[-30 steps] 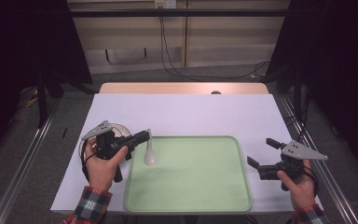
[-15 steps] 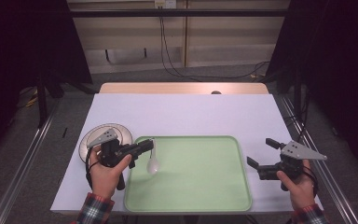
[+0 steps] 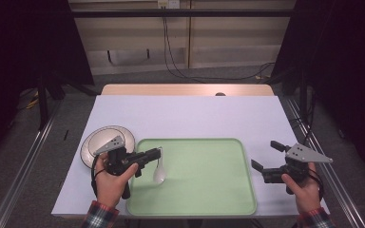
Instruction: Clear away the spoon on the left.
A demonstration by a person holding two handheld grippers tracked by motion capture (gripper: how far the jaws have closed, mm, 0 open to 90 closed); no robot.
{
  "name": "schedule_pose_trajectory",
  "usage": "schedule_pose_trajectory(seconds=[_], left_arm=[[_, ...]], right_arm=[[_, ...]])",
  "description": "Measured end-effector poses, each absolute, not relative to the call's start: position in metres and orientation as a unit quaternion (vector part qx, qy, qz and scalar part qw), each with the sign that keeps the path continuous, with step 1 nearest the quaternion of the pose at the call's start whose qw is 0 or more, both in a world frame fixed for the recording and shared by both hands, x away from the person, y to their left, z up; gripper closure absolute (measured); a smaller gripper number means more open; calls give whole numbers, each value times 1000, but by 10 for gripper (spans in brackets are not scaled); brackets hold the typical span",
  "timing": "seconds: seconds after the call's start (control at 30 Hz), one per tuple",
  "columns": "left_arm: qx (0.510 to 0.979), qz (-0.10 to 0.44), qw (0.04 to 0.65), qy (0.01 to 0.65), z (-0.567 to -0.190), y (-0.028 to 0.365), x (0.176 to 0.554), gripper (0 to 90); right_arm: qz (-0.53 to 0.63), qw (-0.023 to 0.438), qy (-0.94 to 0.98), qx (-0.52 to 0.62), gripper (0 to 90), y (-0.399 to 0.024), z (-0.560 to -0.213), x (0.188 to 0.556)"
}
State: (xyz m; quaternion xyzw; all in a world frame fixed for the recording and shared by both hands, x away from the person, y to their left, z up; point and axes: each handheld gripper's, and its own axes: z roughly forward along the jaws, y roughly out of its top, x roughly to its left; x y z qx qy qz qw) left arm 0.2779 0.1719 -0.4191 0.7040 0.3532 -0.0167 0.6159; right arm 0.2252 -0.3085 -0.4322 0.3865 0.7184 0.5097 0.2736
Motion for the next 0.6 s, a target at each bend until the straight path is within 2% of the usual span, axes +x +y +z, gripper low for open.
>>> schedule_pose_trajectory(seconds=[0.6], left_arm=[[701, -32, 618, 354, -427, 173, 269, 858]], right_arm=[[507, 278, 721, 382, 4, -307, -433, 226]])
